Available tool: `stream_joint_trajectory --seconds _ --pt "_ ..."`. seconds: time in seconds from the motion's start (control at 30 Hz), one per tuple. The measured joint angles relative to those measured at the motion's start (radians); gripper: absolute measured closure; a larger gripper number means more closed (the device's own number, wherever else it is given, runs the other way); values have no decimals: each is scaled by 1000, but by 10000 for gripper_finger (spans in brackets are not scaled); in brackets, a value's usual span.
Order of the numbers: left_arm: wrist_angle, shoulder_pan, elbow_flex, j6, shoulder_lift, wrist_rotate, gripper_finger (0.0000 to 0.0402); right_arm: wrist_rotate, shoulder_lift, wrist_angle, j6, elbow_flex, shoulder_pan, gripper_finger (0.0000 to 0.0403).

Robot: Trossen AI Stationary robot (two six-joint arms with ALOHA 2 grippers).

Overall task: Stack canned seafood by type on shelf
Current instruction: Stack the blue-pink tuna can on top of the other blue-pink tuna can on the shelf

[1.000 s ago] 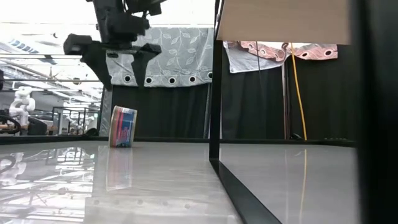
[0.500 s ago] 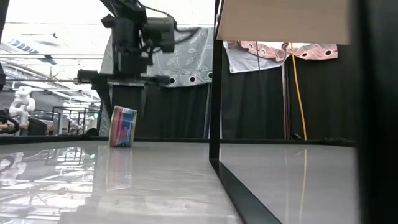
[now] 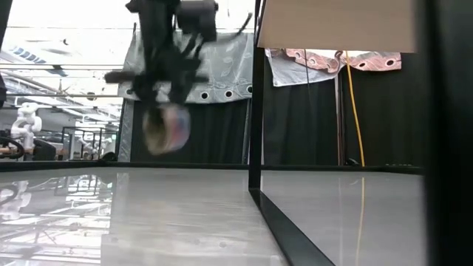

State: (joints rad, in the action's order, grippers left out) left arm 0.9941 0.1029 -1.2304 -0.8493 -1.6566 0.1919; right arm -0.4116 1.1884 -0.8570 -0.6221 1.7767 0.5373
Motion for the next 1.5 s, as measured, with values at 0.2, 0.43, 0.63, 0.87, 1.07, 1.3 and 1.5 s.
stream_joint_trajectory --seconds 0.2,0.43,0.63,0.87,1.07,1.3,1.5 --pt "63 -74 -332 540 46 6 214 -16 5 147 296 22 0 68" --pt "-210 -117 -712 1022 54 -2 212 -173 74 150 447 120 -32 78" --pt "-576 -140 -821 1252 55 0 205 -188 172 150 724 267 -25 74" --pt "-770 -167 -827 1738 49 -143 210 -413 282 151 1443 411 110 73" --pt "-767 -207 -827 2103 19 -215 201 -508 373 145 1905 406 143 74" --pt "-761 -283 -827 2209 -1 -215 207 -616 417 201 2030 408 161 88" --pt "-769 -311 -827 2290 -37 -176 204 -602 425 189 2095 409 168 104"
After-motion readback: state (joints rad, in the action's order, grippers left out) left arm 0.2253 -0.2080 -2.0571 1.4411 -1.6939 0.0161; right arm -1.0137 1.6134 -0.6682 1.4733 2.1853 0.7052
